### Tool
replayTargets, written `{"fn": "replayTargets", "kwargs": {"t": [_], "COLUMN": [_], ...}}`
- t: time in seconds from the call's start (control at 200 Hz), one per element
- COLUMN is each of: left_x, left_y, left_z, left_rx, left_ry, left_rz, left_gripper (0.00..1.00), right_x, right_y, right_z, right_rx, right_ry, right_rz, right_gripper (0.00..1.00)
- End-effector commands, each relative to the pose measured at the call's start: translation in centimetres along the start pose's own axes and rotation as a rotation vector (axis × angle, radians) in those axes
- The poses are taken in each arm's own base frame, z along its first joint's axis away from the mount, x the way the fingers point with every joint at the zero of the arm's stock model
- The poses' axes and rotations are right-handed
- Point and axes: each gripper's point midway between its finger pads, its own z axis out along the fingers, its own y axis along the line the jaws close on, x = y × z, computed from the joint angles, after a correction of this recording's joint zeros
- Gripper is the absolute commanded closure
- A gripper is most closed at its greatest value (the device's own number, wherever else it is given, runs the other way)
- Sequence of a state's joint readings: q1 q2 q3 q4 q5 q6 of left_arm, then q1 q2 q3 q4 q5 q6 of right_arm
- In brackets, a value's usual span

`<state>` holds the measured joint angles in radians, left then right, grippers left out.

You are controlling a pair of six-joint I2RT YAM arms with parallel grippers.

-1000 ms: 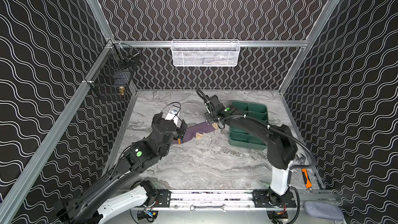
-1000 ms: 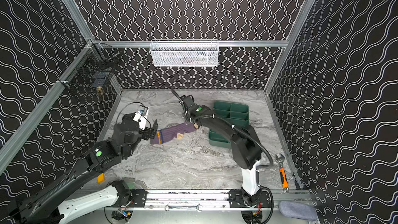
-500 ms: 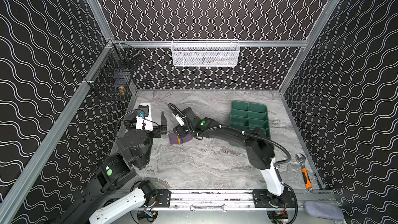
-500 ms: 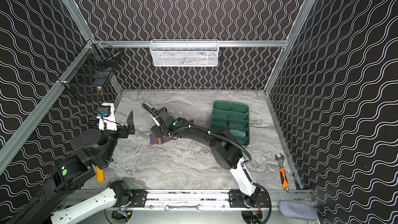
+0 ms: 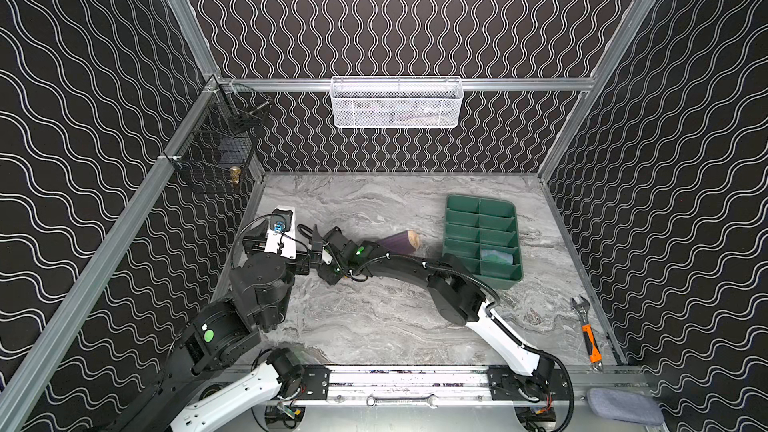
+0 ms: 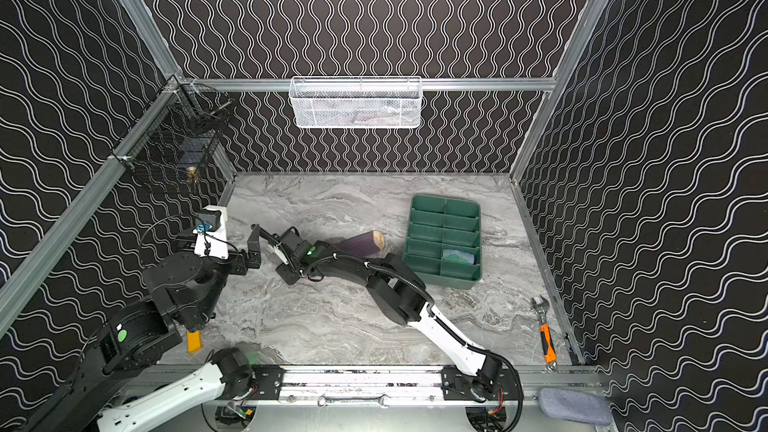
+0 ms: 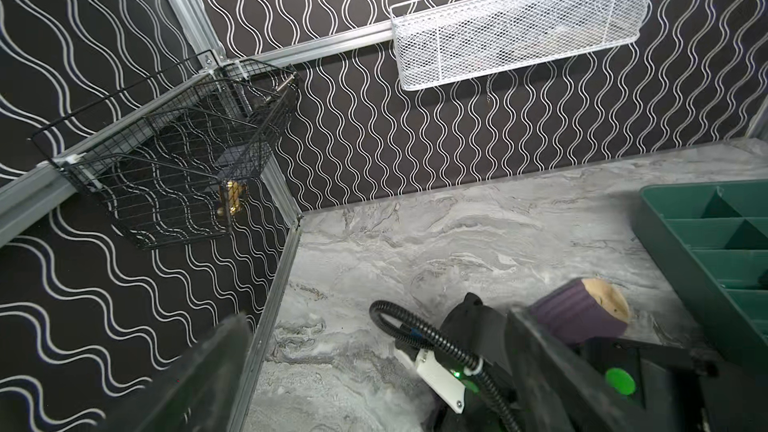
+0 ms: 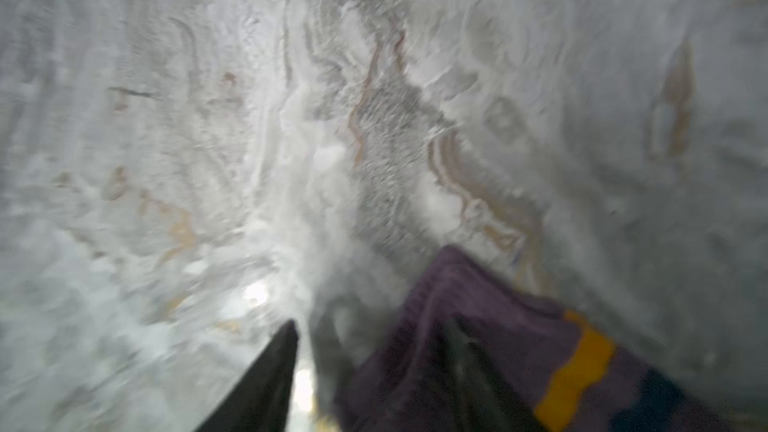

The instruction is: Roll the socks

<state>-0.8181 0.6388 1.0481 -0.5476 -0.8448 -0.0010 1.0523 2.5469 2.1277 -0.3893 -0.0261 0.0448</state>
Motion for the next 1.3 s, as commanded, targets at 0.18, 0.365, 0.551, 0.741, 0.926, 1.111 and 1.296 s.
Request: {"fn": "replayTargets", "kwargs": {"t": [0.18, 0.365, 0.551, 0.741, 0.926, 1.111, 1.296], "left_x": [-0.3, -0.3, 0.4, 3.3, 3.9, 1.4, -1.0], "left_y": [-1.7, -2.9, -7.0, -11.8, -13.1, -11.3, -9.4], "left_z": [0.9, 1.3, 1.4, 1.1, 0.7, 0.4, 0.4], "left_rx": [0.04, 0.081, 0.281, 0.512, 0.593, 0.523, 0.434], "left_ry": [-0.002, -0.002, 0.024, 0.101, 0.122, 0.028, -0.045], "left_rz": [0.019, 0.065, 0.198, 0.355, 0.392, 0.368, 0.311], "left_gripper": [0.01, 0.01, 0.01, 0.01, 0.01, 0.01, 0.01], "right_x": [8.3, 17.0, 23.7, 23.9, 22.3, 18.2, 13.4], "right_y": [0.7, 2.7, 3.1, 3.0, 1.7, 0.5, -2.0], "right_z": [-1.8, -6.9, -12.4, -14.8, -16.8, -21.7, -25.5], "right_rx": [0.008, -0.036, -0.081, -0.099, -0.006, 0.087, 0.141], "right_ry": [0.202, 0.358, 0.435, 0.403, 0.382, 0.196, -0.008], "right_rz": [-0.018, -0.099, -0.203, -0.28, -0.311, -0.343, -0.193], "right_gripper": [0.63, 0.7, 0.71, 0.85, 0.81, 0.68, 0.18]}}
